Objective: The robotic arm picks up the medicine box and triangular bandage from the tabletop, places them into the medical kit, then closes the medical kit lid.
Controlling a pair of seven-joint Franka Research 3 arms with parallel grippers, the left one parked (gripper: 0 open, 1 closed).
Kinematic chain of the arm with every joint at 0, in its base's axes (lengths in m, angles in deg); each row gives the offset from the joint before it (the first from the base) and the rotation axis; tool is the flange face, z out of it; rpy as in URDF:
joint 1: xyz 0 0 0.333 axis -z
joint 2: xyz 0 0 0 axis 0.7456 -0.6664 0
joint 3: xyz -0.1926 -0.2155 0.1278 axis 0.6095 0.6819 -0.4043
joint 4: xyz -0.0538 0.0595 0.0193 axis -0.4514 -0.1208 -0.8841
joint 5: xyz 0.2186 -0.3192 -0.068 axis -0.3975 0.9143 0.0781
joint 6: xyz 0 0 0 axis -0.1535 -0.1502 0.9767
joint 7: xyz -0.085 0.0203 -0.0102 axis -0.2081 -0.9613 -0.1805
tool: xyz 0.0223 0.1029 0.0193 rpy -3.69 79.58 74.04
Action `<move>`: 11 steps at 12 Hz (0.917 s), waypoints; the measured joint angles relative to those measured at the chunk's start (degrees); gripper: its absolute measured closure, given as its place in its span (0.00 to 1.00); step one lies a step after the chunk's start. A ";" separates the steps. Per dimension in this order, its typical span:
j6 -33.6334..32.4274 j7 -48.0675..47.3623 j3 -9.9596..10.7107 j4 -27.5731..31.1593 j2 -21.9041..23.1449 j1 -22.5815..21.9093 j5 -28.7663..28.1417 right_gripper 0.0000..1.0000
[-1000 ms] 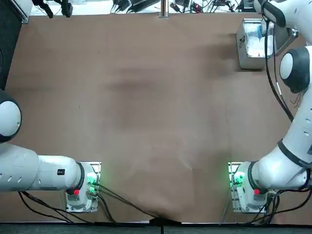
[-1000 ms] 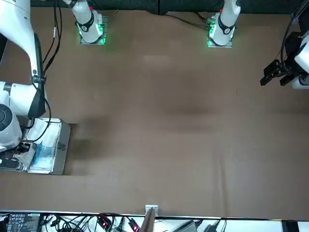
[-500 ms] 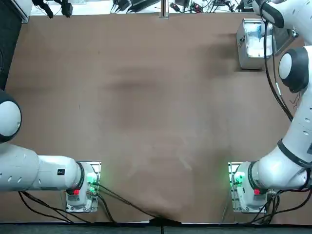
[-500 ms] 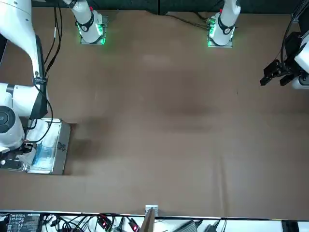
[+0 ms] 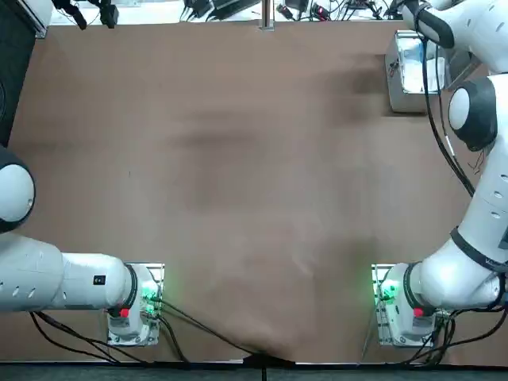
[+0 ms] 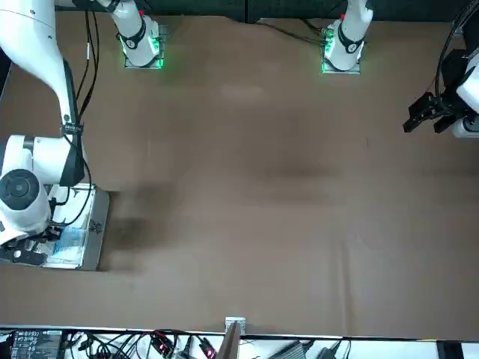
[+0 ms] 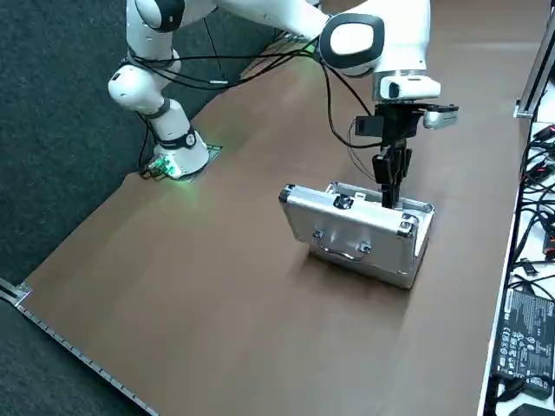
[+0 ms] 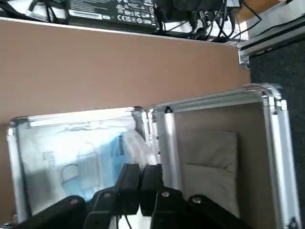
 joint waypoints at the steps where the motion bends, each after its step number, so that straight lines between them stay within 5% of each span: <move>1: 0.12 -0.47 -0.15 0.00 -0.17 -0.27 0.00 0.95; 9: -0.60 -1.16 -1.53 -2.22 -0.34 -0.79 -2.78 0.04; 11: -5.36 3.34 -1.66 -3.19 0.58 -0.78 -4.78 0.00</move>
